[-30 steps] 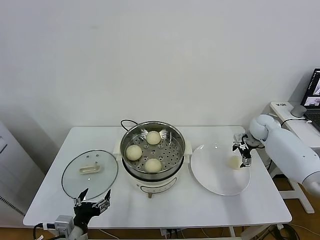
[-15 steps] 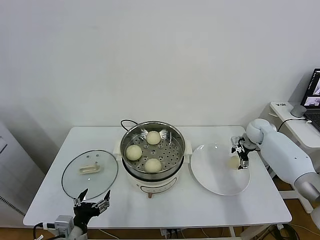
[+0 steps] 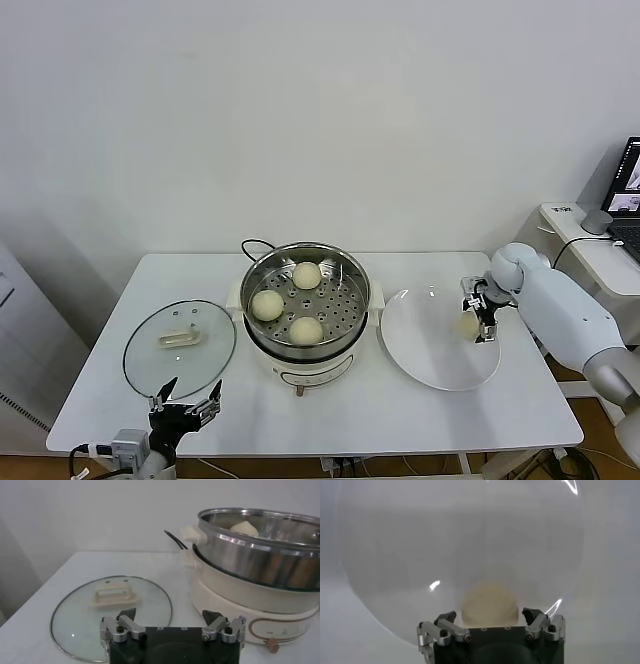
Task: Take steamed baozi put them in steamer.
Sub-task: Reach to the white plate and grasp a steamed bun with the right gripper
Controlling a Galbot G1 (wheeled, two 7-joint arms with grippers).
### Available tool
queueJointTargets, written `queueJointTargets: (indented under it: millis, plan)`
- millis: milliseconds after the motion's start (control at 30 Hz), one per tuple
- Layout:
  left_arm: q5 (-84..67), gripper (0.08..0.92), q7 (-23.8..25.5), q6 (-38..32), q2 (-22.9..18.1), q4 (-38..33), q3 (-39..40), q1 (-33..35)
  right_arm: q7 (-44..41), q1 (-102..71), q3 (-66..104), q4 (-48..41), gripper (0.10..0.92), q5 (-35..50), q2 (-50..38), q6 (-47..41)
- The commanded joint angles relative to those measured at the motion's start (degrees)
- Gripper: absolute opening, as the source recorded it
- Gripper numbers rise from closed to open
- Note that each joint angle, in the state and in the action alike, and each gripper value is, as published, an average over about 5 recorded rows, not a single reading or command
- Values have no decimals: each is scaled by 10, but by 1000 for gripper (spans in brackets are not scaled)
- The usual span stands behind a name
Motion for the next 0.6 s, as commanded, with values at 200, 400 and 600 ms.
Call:
queueJointTargets:
  millis: [200,400,600]
  plan:
    - [1,823,0,0,0,3,1,-2,4,2,2,-3,650,0,-1,-3]
    - [2,823,0,0,0,4,2,-4,0,10,-2,7,491,22,-8,-13]
    - [10,823,0,-2,0,4,6,-8,-19,40,-49,67,459,105,-37,-61]
